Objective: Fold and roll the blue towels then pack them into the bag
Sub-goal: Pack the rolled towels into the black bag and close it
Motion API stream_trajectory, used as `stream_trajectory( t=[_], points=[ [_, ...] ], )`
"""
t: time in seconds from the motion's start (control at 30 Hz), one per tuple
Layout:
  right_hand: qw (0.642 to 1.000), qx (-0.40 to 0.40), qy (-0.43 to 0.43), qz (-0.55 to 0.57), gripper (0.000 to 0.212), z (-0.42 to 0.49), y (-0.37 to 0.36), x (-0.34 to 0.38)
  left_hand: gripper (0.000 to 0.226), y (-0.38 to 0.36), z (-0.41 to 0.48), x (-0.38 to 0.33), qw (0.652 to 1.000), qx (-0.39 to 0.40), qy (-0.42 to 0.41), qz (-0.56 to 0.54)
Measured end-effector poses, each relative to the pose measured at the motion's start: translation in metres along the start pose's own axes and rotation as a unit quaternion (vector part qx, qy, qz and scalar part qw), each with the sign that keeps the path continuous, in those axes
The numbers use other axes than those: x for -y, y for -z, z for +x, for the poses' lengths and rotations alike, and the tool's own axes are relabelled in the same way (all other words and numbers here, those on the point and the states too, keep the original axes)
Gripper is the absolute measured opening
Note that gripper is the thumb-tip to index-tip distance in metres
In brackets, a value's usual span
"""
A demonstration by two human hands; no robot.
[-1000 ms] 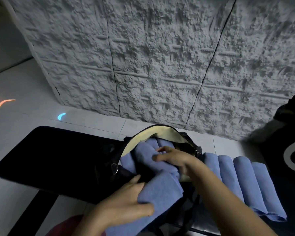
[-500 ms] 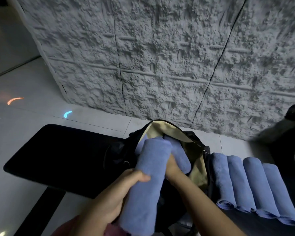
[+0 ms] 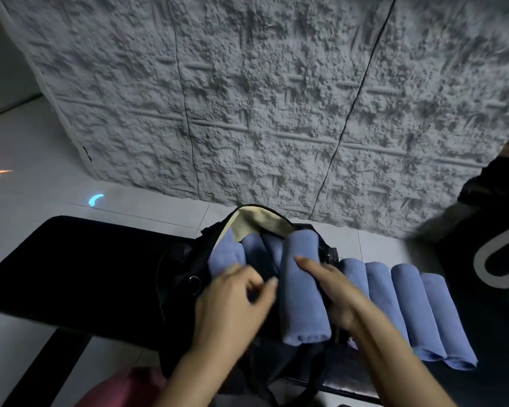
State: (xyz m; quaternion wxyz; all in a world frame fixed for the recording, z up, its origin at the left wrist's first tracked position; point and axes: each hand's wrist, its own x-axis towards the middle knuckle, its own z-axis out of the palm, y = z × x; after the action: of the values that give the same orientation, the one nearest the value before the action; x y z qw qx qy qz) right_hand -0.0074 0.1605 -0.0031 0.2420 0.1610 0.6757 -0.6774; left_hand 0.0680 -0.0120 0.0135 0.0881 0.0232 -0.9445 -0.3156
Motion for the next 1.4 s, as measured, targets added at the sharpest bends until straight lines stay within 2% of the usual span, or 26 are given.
stream_trajectory(
  t=[0.07,0.1,0.17,0.23,0.3,0.43,0.53,0.63,0.7,0.8,0.9,0.97,1.0,1.07,1.13,1.2,1.27,1.33,1.4],
  points=[
    [0.997,-0.002,-0.010,-0.072,0.052,0.031,-0.009,0.005,0.010,0.003,0.028,0.016,0.986,-0.145,-0.064,0.051],
    [0.995,-0.003,-0.003,-0.104,0.051,0.045,-0.018,0.006,0.007,0.009,0.044,0.022,0.985,-0.136,-0.059,0.087],
    [0.988,0.012,0.018,-0.153,0.044,0.068,-0.039,0.006,0.032,0.010,0.078,0.035,0.988,-0.051,-0.033,0.141],
    [0.981,0.004,0.035,-0.192,0.052,0.088,-0.063,0.004,0.050,0.003,0.106,0.045,0.982,0.054,-0.018,0.179],
    [0.975,-0.011,0.066,-0.213,0.061,0.102,-0.080,0.000,0.065,0.000,0.127,0.052,0.977,0.097,-0.053,0.180],
    [0.958,0.012,0.117,-0.260,0.049,0.111,-0.092,-0.018,0.083,-0.001,0.146,0.073,0.985,0.113,-0.103,0.080],
    [0.945,0.020,0.124,-0.301,0.053,0.112,-0.090,-0.024,0.085,-0.001,0.149,0.082,0.986,0.110,-0.122,0.022],
    [0.888,-0.043,0.184,-0.419,0.066,0.101,-0.106,-0.021,0.088,-0.001,0.149,0.083,0.982,0.117,-0.145,0.017],
    [0.857,-0.048,0.226,-0.461,0.070,0.086,-0.124,-0.022,0.086,0.003,0.150,0.080,0.981,0.111,-0.161,0.014],
    [0.807,-0.015,0.217,-0.549,0.074,0.082,-0.130,-0.036,0.082,0.012,0.148,0.077,0.979,0.091,-0.180,0.028],
    [0.801,0.003,0.179,-0.571,0.076,0.096,-0.119,-0.038,0.083,0.013,0.145,0.075,0.976,0.107,-0.188,0.034],
    [0.781,0.010,0.188,-0.596,0.078,0.095,-0.117,-0.035,0.081,0.012,0.142,0.071,0.977,0.120,-0.153,0.087],
    [0.772,0.009,0.204,-0.602,0.080,0.089,-0.115,-0.033,0.076,0.011,0.137,0.065,0.976,0.099,-0.139,0.133],
    [0.772,-0.005,0.234,-0.591,0.085,0.069,-0.108,-0.034,0.055,0.006,0.121,0.052,0.962,0.001,-0.184,0.203],
    [0.741,-0.062,0.287,-0.604,0.071,0.046,-0.090,-0.042,0.033,-0.006,0.097,0.047,0.946,-0.046,-0.256,0.194],
    [0.699,-0.131,0.337,-0.617,0.046,0.025,-0.065,-0.053,0.012,-0.027,0.071,0.053,0.937,-0.002,-0.283,0.203],
    [0.689,-0.144,0.325,-0.632,0.041,0.011,-0.036,-0.063,0.007,-0.044,0.049,0.058,0.932,0.074,-0.261,0.239],
    [0.685,-0.096,0.301,-0.657,0.047,0.000,-0.008,-0.069,0.015,-0.055,0.037,0.064,0.923,0.108,-0.253,0.269],
    [0.704,-0.004,0.311,-0.638,0.043,-0.008,0.016,-0.069,0.034,-0.052,0.034,0.060,0.924,0.100,-0.232,0.288]
  ],
)
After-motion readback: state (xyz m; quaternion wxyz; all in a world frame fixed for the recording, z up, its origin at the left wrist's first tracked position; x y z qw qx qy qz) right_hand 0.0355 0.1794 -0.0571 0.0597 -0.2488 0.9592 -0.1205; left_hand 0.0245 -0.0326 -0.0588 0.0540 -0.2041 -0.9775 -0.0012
